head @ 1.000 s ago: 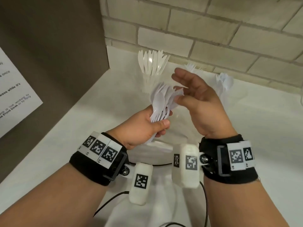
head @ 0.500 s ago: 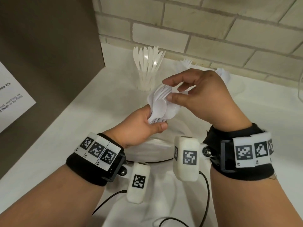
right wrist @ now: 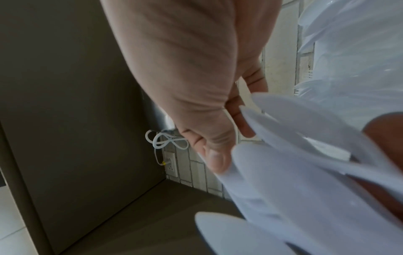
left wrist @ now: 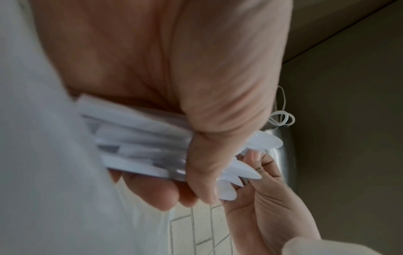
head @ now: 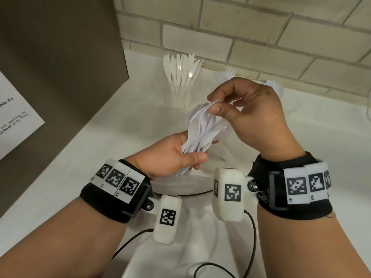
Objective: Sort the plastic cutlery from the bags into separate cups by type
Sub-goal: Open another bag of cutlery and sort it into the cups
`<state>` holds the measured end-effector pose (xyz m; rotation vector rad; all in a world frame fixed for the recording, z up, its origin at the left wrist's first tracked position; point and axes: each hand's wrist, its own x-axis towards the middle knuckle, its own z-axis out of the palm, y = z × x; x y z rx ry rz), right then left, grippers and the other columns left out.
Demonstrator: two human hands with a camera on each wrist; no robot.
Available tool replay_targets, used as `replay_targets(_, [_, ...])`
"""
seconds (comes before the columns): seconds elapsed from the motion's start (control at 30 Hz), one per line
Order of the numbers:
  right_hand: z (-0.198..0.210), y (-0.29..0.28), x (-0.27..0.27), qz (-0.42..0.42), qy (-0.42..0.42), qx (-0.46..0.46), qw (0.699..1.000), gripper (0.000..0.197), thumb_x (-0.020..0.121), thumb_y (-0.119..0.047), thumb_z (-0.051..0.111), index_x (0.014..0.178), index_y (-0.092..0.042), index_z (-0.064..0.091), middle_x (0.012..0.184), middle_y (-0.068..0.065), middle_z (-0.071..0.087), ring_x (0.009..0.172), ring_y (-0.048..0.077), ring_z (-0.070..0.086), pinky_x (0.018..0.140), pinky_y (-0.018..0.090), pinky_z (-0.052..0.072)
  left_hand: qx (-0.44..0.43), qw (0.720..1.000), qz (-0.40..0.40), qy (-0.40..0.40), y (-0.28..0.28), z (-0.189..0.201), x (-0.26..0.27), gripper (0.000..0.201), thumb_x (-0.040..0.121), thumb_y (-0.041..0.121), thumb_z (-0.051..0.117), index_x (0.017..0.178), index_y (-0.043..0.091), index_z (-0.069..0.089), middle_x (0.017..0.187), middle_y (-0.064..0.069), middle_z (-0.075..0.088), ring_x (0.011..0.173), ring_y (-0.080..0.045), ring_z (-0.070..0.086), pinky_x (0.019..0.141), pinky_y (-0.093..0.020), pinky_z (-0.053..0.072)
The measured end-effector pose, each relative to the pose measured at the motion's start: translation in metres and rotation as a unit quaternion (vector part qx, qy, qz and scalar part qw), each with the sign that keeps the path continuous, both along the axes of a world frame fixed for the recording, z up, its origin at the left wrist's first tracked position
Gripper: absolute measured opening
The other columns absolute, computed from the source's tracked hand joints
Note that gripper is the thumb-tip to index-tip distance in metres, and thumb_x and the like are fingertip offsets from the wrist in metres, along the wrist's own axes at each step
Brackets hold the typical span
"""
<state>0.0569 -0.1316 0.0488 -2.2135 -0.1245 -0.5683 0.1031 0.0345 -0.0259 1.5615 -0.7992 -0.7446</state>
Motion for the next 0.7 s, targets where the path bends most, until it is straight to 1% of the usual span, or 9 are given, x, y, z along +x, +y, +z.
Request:
replay_targets(0.1, [0.0016, -0.0002, -0.0012, 0.01, 0.043, -0.012, 0.999, 0.021, 0.081, -0.012, 0.072, 0.087, -0.028, 0.06, 0.088, -0.011, 0.066, 0.08, 0.011, 0.061, 0.074, 0.021, 0.049, 0.0, 1.0, -0.012, -0.003, -0.0007, 0.0, 0.0001, 0.034, 0.092, 0.005, 0.056, 0.124, 0.017, 0.054, 0.075, 0.023, 0.065, 0.067, -0.003, 0.057, 0.072, -0.018, 0.049])
replay_targets(0.17, [0.0014, -0.0012, -0.0021, 0.027, 0.083, -0.027, 0.996, 0.033, 0.08, -0.014, 0.075, 0.104, -0.032, 0.061, 0.095, -0.014, 0.061, 0.081, 0.009, 0.06, 0.076, 0.017, 0.048, 0.0, 1.0, -0.015, -0.002, -0.001, 0.0003, 0.0014, 0.036, 0.092, 0.004, 0.055, 0.126, 0.015, 0.052, 0.075, 0.026, 0.064, 0.067, -0.003, 0.056, 0.071, -0.018, 0.049])
replay_targets(0.23, [-0.0004, -0.0004, -0.002, 0.041, 0.098, -0.044, 0.993, 0.039, 0.081, -0.015, 0.074, 0.113, -0.034, 0.062, 0.101, -0.009, 0.057, 0.082, 0.008, 0.058, 0.078, 0.011, 0.046, 0.001, 1.0, -0.014, 0.002, -0.0006, 0.0001, 0.0028, 0.034, 0.092, 0.006, 0.058, 0.124, 0.013, 0.053, 0.075, 0.022, 0.064, 0.069, -0.003, 0.056, 0.072, -0.019, 0.049])
replay_targets(0.3, [-0.0015, 0.0021, -0.0015, 0.039, 0.08, -0.037, 0.995, 0.03, 0.081, -0.014, 0.073, 0.103, -0.034, 0.068, 0.1, -0.005, 0.055, 0.083, 0.007, 0.057, 0.077, 0.008, 0.043, 0.001, 1.0, -0.01, 0.003, -0.0002, 0.0002, 0.0037, 0.036, 0.088, 0.014, 0.061, 0.123, 0.009, 0.056, 0.074, 0.015, 0.061, 0.071, -0.006, 0.057, 0.073, -0.021, 0.049])
replay_targets(0.4, [-0.0025, 0.0039, -0.0026, 0.022, 0.017, -0.004, 1.0, 0.028, 0.078, -0.012, 0.075, 0.098, -0.032, 0.069, 0.091, -0.004, 0.065, 0.082, 0.007, 0.061, 0.076, 0.007, 0.043, -0.007, 1.0, -0.002, -0.001, -0.0003, -0.0019, 0.0042, 0.027, 0.085, 0.018, 0.062, 0.111, 0.02, 0.06, 0.087, 0.004, 0.062, 0.073, -0.008, 0.059, 0.076, -0.026, 0.052])
replay_targets(0.47, [-0.0027, 0.0038, -0.0043, 0.016, -0.011, 0.04, 0.999, 0.029, 0.075, -0.01, 0.078, 0.092, -0.032, 0.07, 0.082, -0.017, 0.07, 0.08, 0.002, 0.064, 0.075, 0.005, 0.043, -0.011, 1.0, 0.003, -0.004, -0.0006, -0.0035, 0.0048, 0.025, 0.083, 0.021, 0.062, 0.108, 0.016, 0.061, 0.094, -0.01, 0.062, 0.073, -0.009, 0.059, 0.078, -0.029, 0.053])
replay_targets(0.5, [-0.0032, 0.0037, -0.0049, 0.014, -0.018, 0.051, 0.998, 0.029, 0.073, -0.008, 0.079, 0.088, -0.032, 0.07, 0.075, -0.024, 0.069, 0.077, -0.004, 0.064, 0.074, 0.004, 0.042, -0.011, 1.0, 0.007, -0.003, -0.0007, -0.0035, 0.0046, 0.033, 0.082, 0.023, 0.062, 0.112, 0.009, 0.059, 0.091, -0.01, 0.062, 0.073, -0.009, 0.059, 0.079, -0.03, 0.053])
replay_targets(0.57, [-0.005, 0.0038, -0.006, 0.011, -0.024, 0.065, 0.998, 0.03, 0.071, -0.006, 0.08, 0.081, -0.033, 0.069, 0.068, -0.032, 0.066, 0.073, -0.009, 0.062, 0.072, 0.003, 0.041, -0.013, 1.0, 0.009, 0.001, -0.001, -0.0034, 0.0046, 0.047, 0.082, 0.023, 0.063, 0.121, -0.001, 0.054, 0.082, 0.0, 0.059, 0.071, -0.009, 0.059, 0.078, -0.03, 0.052])
replay_targets(0.7, [-0.0047, 0.0007, -0.0074, 0.02, -0.02, 0.088, 0.996, 0.027, 0.072, -0.004, 0.078, 0.078, -0.029, 0.069, 0.072, -0.024, 0.07, 0.076, 0.001, 0.067, 0.074, 0.012, 0.049, -0.02, 1.0, 0.001, 0.008, -0.0009, -0.0069, 0.0053, 0.053, 0.081, 0.023, 0.063, 0.124, -0.004, 0.051, 0.08, 0.004, 0.056, 0.07, -0.007, 0.058, 0.075, -0.027, 0.05])
